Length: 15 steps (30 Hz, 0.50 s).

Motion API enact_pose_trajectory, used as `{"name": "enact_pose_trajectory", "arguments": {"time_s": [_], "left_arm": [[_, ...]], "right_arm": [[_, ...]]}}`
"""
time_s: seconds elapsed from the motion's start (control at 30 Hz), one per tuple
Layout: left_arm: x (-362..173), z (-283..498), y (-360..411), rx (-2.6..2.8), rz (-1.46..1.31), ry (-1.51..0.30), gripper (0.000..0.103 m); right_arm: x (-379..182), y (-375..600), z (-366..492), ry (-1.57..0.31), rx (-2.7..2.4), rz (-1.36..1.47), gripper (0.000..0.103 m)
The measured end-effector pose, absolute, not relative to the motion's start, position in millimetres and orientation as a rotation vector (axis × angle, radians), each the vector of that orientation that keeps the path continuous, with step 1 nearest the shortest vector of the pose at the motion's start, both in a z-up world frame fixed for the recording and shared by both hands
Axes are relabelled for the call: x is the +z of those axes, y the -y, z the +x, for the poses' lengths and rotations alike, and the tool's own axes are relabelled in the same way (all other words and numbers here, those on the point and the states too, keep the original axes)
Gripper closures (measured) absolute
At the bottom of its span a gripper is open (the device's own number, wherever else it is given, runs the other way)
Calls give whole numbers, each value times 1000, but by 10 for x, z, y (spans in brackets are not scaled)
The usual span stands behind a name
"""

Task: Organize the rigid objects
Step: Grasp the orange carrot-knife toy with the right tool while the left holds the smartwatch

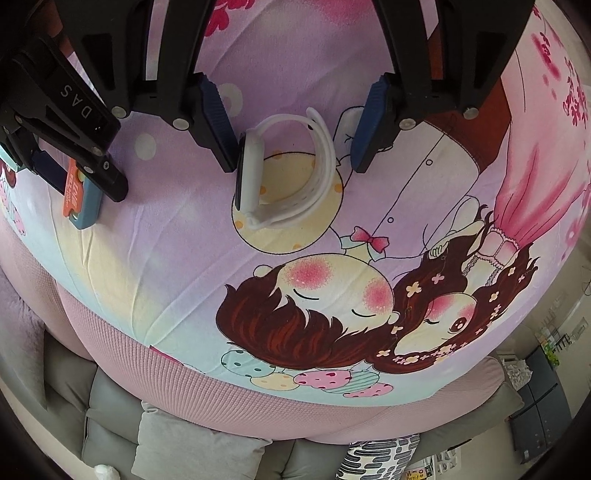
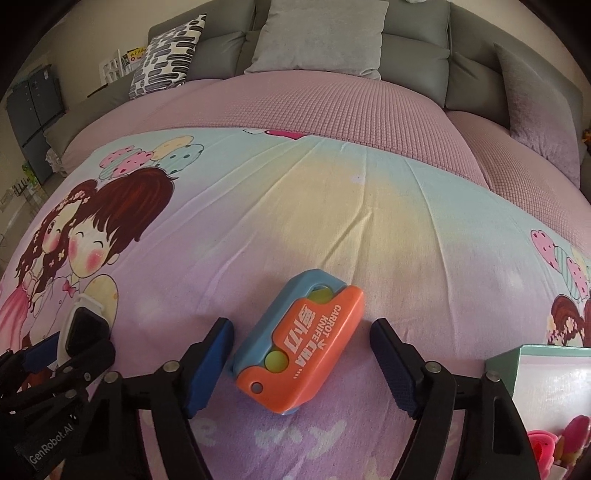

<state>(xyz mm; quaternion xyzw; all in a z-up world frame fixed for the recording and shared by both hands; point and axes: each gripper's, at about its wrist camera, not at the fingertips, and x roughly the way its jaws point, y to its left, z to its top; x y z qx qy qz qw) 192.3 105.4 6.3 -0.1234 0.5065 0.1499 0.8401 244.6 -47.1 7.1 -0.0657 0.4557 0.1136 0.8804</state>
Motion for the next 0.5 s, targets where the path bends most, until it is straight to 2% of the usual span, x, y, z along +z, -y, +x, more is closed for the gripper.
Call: {"name": "enact_pose_trajectory", "arguments": {"time_s": [0.1,0.5], "left_arm": [[55,1932,-1048,319,-252,-1070,39],[34,1970,-1069,327,-242,-1062,37]], "right_arm": [[88,519,2425,-940,229,-130,42],[104,582,2244,-922,232,-125,55]]}}
